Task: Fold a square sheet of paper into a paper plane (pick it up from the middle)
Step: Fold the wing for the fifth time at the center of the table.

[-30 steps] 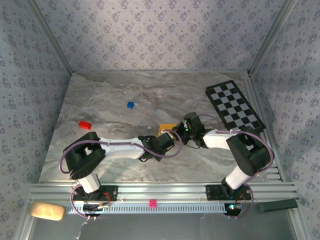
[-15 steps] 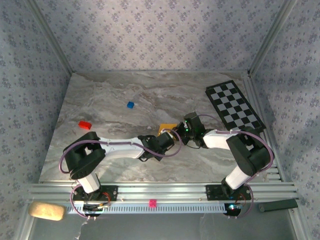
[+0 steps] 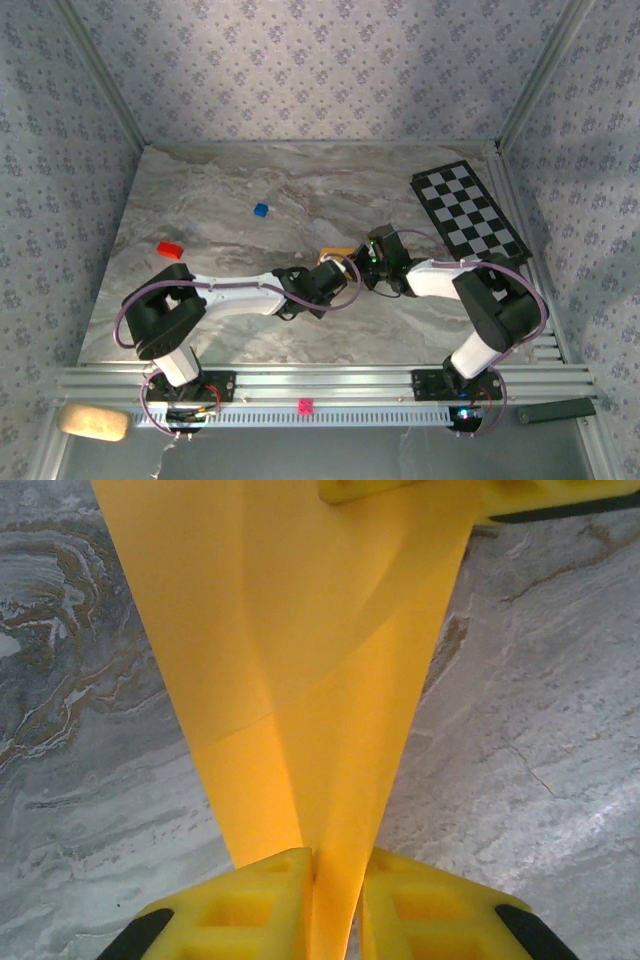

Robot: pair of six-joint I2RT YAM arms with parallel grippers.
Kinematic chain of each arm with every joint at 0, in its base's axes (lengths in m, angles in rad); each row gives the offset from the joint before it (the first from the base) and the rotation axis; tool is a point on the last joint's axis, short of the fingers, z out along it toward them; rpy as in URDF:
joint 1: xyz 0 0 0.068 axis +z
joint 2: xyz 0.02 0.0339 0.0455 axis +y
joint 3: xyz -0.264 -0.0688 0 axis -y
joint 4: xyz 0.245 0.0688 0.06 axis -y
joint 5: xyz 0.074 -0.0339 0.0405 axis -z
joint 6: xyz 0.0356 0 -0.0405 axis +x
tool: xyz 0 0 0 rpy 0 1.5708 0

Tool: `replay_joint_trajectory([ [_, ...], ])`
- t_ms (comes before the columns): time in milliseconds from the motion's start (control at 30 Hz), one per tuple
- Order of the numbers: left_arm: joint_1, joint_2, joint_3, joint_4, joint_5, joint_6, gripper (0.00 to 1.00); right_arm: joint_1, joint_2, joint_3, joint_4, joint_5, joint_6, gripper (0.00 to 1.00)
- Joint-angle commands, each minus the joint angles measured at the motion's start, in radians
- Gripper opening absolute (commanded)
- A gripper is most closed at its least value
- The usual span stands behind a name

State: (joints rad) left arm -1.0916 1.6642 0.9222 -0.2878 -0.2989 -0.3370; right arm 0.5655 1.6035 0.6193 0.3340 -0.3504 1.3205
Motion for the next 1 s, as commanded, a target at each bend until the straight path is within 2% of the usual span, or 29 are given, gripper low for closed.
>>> replay_joint_trajectory([
  [0,0.010,-0.020,-0.002,0.003,0.007,-0.018,0.17,0.008,-0.007,-0.005,0.001,0.019,0.009,0.03],
  [233,0.015,-0.004,0.000,-0.013,-0.003,-0.017,0.16,0.008,-0.006,-0.001,-0.002,0.021,0.008,0.03],
  [500,0.019,0.000,-0.003,-0.005,0.014,-0.025,0.07,0.006,-0.016,0.000,-0.007,0.021,-0.001,0.06],
  [567,0.025,0.000,-0.007,-0.004,0.020,-0.031,0.08,0.004,-0.023,0.003,-0.016,0.024,-0.011,0.06],
  [667,0.031,-0.001,-0.011,-0.005,0.025,-0.035,0.15,0.003,-0.028,0.008,-0.031,0.023,-0.021,0.05],
  [767,0.031,0.000,-0.010,-0.004,0.026,-0.030,0.18,0.005,-0.026,0.011,-0.030,0.021,-0.022,0.05],
  [967,0.032,0.004,-0.005,-0.006,0.028,-0.027,0.18,0.005,-0.020,0.014,-0.025,0.016,-0.020,0.05],
])
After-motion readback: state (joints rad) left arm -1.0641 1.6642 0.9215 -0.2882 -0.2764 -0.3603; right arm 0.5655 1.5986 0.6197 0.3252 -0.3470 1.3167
